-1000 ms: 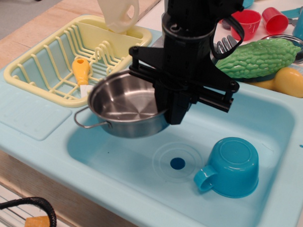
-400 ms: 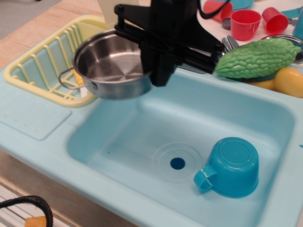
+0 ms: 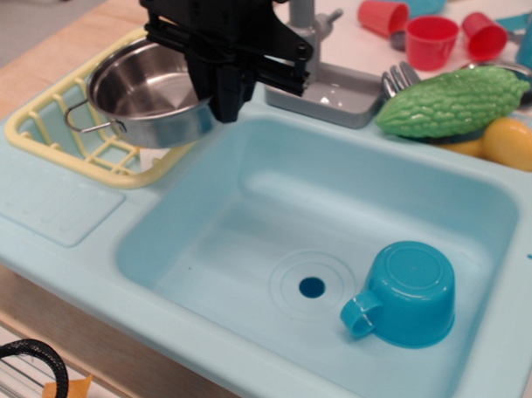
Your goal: Put pot or pan from sink into drying rack
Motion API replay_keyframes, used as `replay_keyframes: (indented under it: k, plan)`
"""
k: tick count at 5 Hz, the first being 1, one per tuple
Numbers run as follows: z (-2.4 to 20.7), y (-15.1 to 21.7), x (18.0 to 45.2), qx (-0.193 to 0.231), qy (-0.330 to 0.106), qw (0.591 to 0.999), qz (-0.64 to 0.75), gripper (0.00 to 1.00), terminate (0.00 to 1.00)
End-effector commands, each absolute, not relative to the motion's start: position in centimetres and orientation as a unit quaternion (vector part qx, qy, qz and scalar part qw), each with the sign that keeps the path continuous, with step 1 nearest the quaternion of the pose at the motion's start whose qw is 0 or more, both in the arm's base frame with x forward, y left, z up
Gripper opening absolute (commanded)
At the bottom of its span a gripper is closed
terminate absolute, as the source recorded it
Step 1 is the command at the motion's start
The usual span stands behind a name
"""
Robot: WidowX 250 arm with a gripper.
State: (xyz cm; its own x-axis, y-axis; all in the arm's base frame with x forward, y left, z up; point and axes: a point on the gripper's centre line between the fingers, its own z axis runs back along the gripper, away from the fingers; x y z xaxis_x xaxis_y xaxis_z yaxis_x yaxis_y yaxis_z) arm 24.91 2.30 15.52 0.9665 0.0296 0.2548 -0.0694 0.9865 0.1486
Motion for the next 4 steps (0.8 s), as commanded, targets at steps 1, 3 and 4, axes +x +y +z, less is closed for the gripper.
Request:
replay_keyframes:
  k: [1, 3, 4]
  plan:
    - [15.4, 5.0, 25.5, 0.074, -0.137, 0.988, 0.025, 0.0, 0.0]
    - [14.5, 7.9, 26.5, 0.05, -0.104, 0.993, 0.0, 1.0, 0.0]
    - [14.1, 9.1, 27.0, 0.03, -0.119, 0.992, -0.021, 1.0, 1.0]
